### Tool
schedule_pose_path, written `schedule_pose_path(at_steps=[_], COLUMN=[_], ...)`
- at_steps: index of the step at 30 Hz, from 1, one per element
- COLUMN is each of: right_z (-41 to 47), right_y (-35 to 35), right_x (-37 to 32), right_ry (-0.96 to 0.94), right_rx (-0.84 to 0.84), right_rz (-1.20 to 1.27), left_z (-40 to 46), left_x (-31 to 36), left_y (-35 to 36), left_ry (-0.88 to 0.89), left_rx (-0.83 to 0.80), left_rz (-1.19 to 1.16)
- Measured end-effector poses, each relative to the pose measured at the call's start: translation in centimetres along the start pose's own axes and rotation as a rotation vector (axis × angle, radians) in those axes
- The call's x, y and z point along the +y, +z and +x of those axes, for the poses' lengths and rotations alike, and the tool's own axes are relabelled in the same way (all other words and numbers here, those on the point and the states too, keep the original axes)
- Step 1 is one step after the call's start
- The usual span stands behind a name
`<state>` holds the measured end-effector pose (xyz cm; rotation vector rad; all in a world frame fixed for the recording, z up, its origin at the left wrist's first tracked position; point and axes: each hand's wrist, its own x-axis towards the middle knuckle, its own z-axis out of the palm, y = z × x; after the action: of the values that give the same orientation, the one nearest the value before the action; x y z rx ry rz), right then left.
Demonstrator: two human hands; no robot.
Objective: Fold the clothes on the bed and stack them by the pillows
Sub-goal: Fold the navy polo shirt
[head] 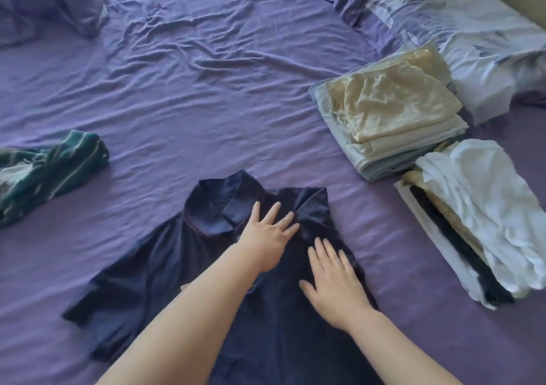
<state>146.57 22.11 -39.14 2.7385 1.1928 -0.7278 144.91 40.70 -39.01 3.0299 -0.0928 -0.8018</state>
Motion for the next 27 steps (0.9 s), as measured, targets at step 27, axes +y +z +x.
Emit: schedule_pose_path(at_steps=[27], right_z=[5.4], right_y=[0.6], right_x=[-23.2], right_ry=[-0.427], right_rx=[-0.029], right_rz=[-0.267], left_z=[-24.3], left_x=[-13.4], left_y=[13.4], left_ry=[-1.096], left_rx=[0.294], left_rz=[-0.68])
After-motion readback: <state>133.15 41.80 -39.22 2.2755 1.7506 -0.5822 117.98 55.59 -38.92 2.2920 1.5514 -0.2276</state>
